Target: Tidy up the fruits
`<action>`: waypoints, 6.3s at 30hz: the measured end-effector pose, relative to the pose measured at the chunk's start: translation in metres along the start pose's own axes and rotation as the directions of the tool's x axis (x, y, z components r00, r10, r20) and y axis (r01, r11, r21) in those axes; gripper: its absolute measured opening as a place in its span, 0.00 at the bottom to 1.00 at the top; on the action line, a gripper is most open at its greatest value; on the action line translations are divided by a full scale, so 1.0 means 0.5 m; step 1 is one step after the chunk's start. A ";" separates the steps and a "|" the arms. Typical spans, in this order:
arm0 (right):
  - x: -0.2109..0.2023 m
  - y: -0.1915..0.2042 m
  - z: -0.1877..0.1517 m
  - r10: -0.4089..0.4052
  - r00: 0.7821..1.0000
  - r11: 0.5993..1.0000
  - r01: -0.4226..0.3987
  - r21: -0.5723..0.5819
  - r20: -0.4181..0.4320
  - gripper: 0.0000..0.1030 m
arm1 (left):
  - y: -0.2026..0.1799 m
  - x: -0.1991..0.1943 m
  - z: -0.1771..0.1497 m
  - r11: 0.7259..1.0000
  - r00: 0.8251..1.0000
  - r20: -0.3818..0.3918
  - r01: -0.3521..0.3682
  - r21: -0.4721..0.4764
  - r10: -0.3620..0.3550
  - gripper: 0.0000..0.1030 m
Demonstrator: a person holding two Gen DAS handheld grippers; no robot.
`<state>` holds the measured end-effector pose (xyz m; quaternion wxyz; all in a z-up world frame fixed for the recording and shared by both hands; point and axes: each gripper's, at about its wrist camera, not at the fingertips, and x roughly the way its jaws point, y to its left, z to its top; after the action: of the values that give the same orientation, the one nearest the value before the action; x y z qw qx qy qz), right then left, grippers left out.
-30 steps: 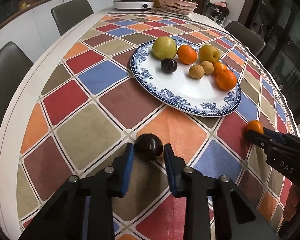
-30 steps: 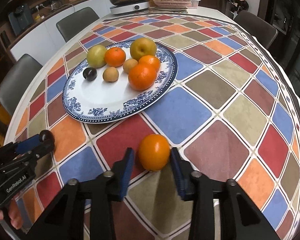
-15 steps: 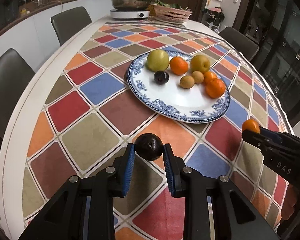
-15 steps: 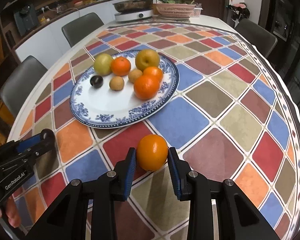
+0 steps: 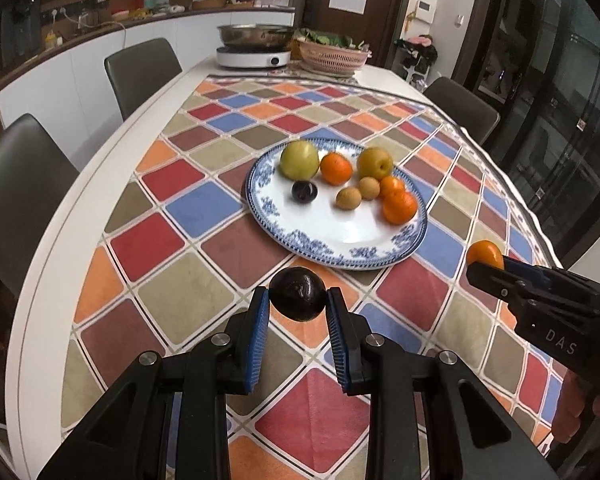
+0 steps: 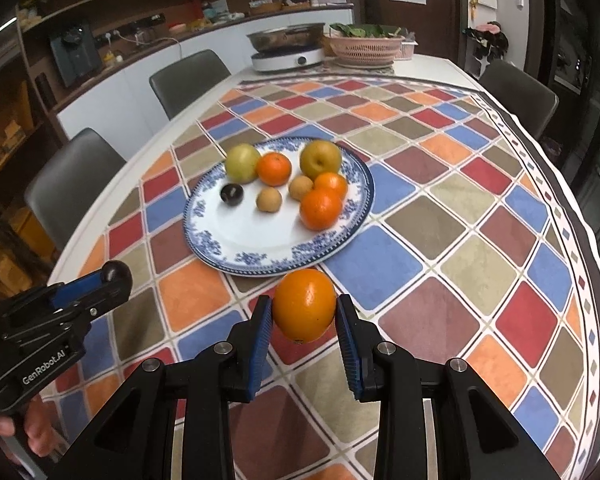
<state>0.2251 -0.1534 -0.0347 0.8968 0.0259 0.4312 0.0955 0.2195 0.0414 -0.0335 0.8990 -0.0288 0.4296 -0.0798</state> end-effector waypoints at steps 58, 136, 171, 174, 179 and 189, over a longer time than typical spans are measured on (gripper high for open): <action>0.091 0.004 0.209 0.120 0.991 0.985 -0.112 -0.128 0.052 0.32 | -0.043 0.142 0.211 0.970 0.989 0.062 0.116 0.211 -0.132 0.28; -0.190 0.018 0.011 0.025 0.966 0.994 0.005 -0.112 0.259 0.70 | -0.080 -0.188 0.011 0.992 0.966 0.250 -0.094 0.082 0.071 0.92; -0.331 0.022 -0.137 0.006 0.945 0.995 0.026 -0.093 0.328 0.70 | -0.137 -0.329 -0.115 0.987 0.933 0.351 -0.122 0.106 0.078 1.00; -0.332 0.024 -0.140 0.007 0.945 0.995 0.025 -0.093 0.326 0.70 | -0.140 -0.332 -0.121 0.987 0.930 0.359 -0.122 0.107 0.076 1.00; -0.332 0.024 -0.143 0.008 0.945 0.996 0.023 -0.091 0.326 0.70 | -0.142 -0.334 -0.126 0.987 0.931 0.357 -0.121 0.108 0.075 1.00; -0.331 0.025 -0.154 0.015 0.948 0.996 0.014 -0.090 0.318 0.70 | -0.142 -0.335 -0.127 0.987 0.932 0.355 -0.116 0.111 0.070 1.00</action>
<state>0.0625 -0.1762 0.0460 0.9548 0.0000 0.2761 0.1100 0.0583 0.0007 0.0638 0.9638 0.0363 0.2576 -0.0585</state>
